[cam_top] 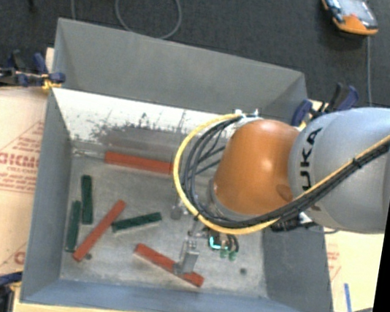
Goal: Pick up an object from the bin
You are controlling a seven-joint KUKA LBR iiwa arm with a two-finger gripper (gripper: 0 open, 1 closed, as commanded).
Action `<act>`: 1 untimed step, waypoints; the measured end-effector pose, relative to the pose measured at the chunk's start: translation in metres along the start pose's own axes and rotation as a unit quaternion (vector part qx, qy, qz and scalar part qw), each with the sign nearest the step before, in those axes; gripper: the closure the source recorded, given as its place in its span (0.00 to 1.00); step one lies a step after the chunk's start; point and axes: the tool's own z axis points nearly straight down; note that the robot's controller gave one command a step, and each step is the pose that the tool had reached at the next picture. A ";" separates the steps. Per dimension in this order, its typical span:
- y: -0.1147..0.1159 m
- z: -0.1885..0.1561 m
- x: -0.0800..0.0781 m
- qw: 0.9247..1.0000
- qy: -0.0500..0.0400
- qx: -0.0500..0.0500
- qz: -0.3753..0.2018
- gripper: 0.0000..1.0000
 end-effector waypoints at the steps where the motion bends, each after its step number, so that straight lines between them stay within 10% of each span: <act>1: 0.059 0.092 -0.028 0.997 -0.004 -0.001 0.076 0.00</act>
Offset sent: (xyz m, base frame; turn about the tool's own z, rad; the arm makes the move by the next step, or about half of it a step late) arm 0.0260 0.0578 -0.0900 0.1554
